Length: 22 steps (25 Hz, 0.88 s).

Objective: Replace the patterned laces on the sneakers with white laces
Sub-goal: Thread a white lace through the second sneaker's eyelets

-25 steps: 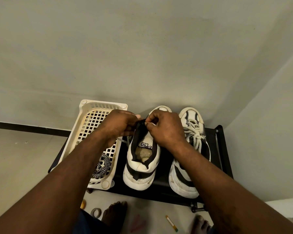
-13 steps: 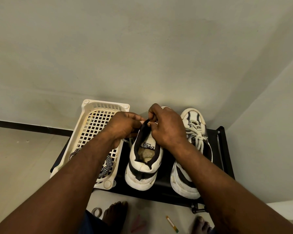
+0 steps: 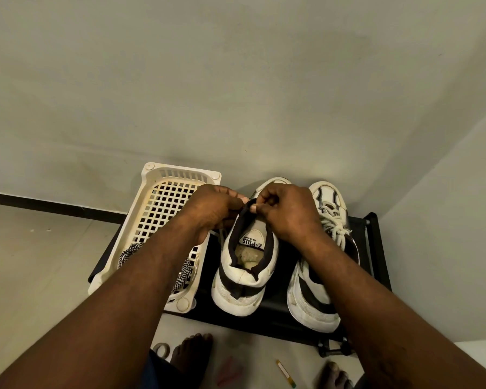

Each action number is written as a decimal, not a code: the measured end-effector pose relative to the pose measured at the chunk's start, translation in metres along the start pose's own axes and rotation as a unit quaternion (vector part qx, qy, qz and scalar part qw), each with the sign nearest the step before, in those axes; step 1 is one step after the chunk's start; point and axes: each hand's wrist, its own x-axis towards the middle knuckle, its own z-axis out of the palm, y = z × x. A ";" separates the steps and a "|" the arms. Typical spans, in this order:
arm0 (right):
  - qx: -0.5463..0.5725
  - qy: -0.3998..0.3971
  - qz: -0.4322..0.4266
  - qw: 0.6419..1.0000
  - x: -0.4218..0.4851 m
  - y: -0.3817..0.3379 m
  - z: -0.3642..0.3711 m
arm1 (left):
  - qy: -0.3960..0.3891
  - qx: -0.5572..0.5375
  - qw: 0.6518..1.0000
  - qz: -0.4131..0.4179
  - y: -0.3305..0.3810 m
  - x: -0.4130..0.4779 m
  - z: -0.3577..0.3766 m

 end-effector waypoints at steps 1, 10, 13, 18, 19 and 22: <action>0.005 0.005 -0.008 1.000 -0.001 -0.001 0.001 | -0.001 0.002 1.000 -0.001 0.000 0.000 0.000; -0.101 0.002 -0.058 0.993 -0.005 0.001 0.000 | 0.145 0.220 0.953 0.153 -0.006 0.010 0.013; -0.142 -0.017 -0.038 0.989 -0.004 0.004 0.000 | 0.160 0.156 0.956 0.190 0.000 0.002 0.019; -0.132 -0.022 -0.034 0.990 -0.003 0.003 -0.001 | -0.008 -0.379 0.917 0.127 0.037 -0.021 -0.017; -0.126 -0.022 -0.033 0.991 -0.003 0.003 -0.001 | -0.036 -0.396 0.910 0.120 0.041 -0.023 -0.029; -0.125 -0.031 -0.028 0.991 -0.003 0.002 -0.001 | 0.032 0.001 0.993 0.113 0.035 -0.023 -0.036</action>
